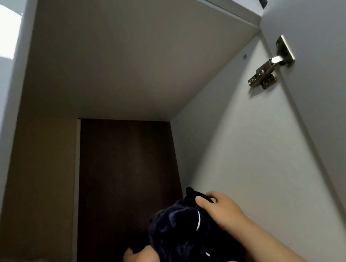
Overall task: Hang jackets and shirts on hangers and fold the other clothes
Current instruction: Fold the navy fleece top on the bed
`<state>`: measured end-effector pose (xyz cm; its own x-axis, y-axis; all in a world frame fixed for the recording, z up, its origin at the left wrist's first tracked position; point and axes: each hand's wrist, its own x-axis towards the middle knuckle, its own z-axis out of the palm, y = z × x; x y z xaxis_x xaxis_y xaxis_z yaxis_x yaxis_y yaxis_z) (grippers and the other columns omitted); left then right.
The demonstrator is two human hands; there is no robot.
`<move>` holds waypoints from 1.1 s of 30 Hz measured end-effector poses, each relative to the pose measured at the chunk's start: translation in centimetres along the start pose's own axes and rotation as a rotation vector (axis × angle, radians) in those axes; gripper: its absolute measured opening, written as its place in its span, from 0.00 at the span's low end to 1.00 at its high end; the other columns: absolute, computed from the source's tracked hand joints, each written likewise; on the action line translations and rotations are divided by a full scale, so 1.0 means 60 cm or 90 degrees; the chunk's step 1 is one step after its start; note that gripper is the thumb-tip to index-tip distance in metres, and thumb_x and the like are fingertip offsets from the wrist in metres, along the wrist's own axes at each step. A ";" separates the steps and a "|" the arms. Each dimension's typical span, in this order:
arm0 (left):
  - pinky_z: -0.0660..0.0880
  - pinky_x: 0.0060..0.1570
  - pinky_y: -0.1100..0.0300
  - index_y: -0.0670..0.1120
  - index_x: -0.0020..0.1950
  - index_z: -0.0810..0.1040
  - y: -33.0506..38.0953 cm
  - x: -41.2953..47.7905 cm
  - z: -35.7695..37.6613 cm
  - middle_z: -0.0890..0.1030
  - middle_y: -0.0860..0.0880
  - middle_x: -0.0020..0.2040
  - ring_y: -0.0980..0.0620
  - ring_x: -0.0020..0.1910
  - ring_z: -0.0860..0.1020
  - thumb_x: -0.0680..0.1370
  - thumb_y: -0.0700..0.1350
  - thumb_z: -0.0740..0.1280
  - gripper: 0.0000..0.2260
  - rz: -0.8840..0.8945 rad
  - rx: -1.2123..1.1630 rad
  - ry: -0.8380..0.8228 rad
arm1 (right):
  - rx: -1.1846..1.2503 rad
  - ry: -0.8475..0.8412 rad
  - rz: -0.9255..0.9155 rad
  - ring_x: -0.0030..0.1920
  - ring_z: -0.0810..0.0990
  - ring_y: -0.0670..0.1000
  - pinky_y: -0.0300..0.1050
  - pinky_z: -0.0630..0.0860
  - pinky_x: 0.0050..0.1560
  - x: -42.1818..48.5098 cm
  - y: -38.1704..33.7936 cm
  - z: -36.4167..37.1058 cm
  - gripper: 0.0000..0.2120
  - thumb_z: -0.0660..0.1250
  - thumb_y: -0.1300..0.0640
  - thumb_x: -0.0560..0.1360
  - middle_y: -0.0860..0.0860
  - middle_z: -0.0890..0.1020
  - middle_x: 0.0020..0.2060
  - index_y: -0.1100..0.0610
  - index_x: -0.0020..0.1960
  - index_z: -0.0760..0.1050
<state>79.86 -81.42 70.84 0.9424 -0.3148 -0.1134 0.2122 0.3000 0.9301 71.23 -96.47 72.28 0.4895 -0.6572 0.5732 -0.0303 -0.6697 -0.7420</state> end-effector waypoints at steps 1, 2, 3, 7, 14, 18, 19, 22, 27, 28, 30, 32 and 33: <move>0.66 0.65 0.49 0.33 0.70 0.69 0.030 0.001 -0.013 0.70 0.36 0.70 0.35 0.67 0.70 0.78 0.34 0.64 0.20 0.018 0.008 -0.049 | -0.107 0.030 -0.094 0.54 0.78 0.48 0.45 0.73 0.56 0.003 -0.016 0.002 0.17 0.63 0.41 0.76 0.46 0.81 0.51 0.51 0.58 0.78; 0.66 0.65 0.49 0.33 0.70 0.69 0.004 0.008 -0.032 0.70 0.36 0.70 0.35 0.66 0.70 0.78 0.33 0.63 0.19 0.055 0.065 -0.044 | -0.193 0.024 -0.172 0.61 0.75 0.47 0.44 0.70 0.62 0.006 -0.030 0.010 0.19 0.60 0.41 0.78 0.46 0.79 0.58 0.49 0.62 0.77; 0.66 0.65 0.49 0.34 0.69 0.70 -0.009 0.028 -0.035 0.71 0.36 0.69 0.35 0.66 0.70 0.78 0.33 0.63 0.19 0.048 0.124 0.017 | -0.235 -0.017 -0.222 0.66 0.72 0.47 0.44 0.67 0.67 0.013 -0.041 0.021 0.20 0.58 0.40 0.78 0.47 0.77 0.63 0.48 0.63 0.77; 0.65 0.66 0.50 0.33 0.68 0.71 -0.015 0.038 -0.038 0.72 0.36 0.69 0.36 0.67 0.70 0.78 0.33 0.62 0.18 0.054 0.193 0.112 | -0.241 -0.337 -0.142 0.72 0.66 0.48 0.41 0.58 0.74 0.013 -0.012 0.053 0.23 0.59 0.43 0.80 0.47 0.69 0.72 0.52 0.71 0.71; 0.66 0.68 0.47 0.54 0.75 0.63 0.021 0.030 -0.038 0.67 0.49 0.73 0.46 0.71 0.67 0.80 0.51 0.60 0.23 0.379 0.558 0.108 | -0.212 -0.379 -0.053 0.78 0.51 0.48 0.44 0.49 0.76 -0.009 0.100 0.057 0.33 0.66 0.39 0.74 0.41 0.52 0.78 0.39 0.76 0.58; 0.50 0.74 0.45 0.61 0.77 0.55 -0.064 0.071 -0.018 0.54 0.50 0.79 0.45 0.77 0.52 0.79 0.64 0.49 0.27 0.198 0.761 0.013 | -0.194 -0.155 -0.147 0.76 0.56 0.43 0.36 0.49 0.74 -0.008 0.102 0.057 0.25 0.61 0.44 0.79 0.45 0.59 0.77 0.43 0.75 0.62; 0.49 0.75 0.44 0.62 0.77 0.54 -0.076 0.077 -0.014 0.53 0.50 0.79 0.45 0.77 0.51 0.77 0.67 0.48 0.28 0.193 0.759 0.010 | -0.240 -0.105 -0.194 0.77 0.55 0.43 0.36 0.49 0.74 -0.003 0.095 0.054 0.25 0.57 0.44 0.81 0.45 0.58 0.77 0.45 0.76 0.60; 0.46 0.75 0.43 0.61 0.77 0.55 -0.066 0.064 -0.006 0.51 0.49 0.79 0.43 0.77 0.49 0.66 0.79 0.51 0.42 0.149 0.703 -0.005 | -0.436 -0.124 -0.311 0.78 0.46 0.49 0.40 0.43 0.74 0.020 0.063 0.051 0.30 0.40 0.36 0.79 0.47 0.49 0.79 0.45 0.79 0.50; 0.43 0.74 0.41 0.57 0.79 0.44 -0.063 0.043 -0.004 0.43 0.45 0.79 0.41 0.77 0.44 0.57 0.80 0.62 0.58 0.098 0.770 -0.011 | -0.668 -0.351 -0.225 0.78 0.45 0.57 0.51 0.45 0.76 0.049 0.090 0.093 0.50 0.24 0.28 0.62 0.56 0.47 0.79 0.49 0.79 0.43; 0.43 0.74 0.41 0.56 0.79 0.42 -0.063 0.040 -0.005 0.43 0.45 0.79 0.41 0.77 0.43 0.59 0.79 0.62 0.57 0.094 0.784 0.004 | -0.668 -0.384 -0.188 0.78 0.48 0.58 0.52 0.47 0.76 0.054 0.102 0.105 0.50 0.25 0.27 0.64 0.58 0.48 0.79 0.51 0.79 0.43; 0.43 0.74 0.41 0.56 0.79 0.41 -0.063 0.038 -0.006 0.42 0.45 0.79 0.41 0.77 0.43 0.62 0.78 0.62 0.54 0.093 0.809 0.030 | -0.639 -0.410 -0.109 0.77 0.51 0.60 0.55 0.50 0.75 0.066 0.121 0.129 0.38 0.34 0.33 0.77 0.60 0.51 0.78 0.55 0.79 0.46; 0.43 0.74 0.41 0.57 0.79 0.42 -0.065 0.037 -0.006 0.42 0.45 0.79 0.41 0.77 0.43 0.61 0.78 0.62 0.54 0.088 0.818 0.028 | -0.541 -0.415 -0.024 0.78 0.48 0.60 0.56 0.47 0.76 0.069 0.134 0.143 0.27 0.44 0.45 0.84 0.58 0.49 0.78 0.56 0.79 0.48; 0.43 0.74 0.40 0.57 0.79 0.43 -0.066 0.036 -0.008 0.43 0.45 0.79 0.41 0.77 0.43 0.61 0.78 0.63 0.54 0.086 0.818 0.021 | -0.481 -0.412 0.009 0.78 0.47 0.59 0.55 0.45 0.77 0.066 0.132 0.144 0.26 0.45 0.47 0.84 0.57 0.49 0.79 0.57 0.79 0.49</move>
<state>81.20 -82.85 66.75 0.9466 -0.3219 0.0165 -0.2667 -0.7537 0.6006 80.45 -101.37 65.68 0.8592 -0.5021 0.0984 -0.4768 -0.8555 -0.2022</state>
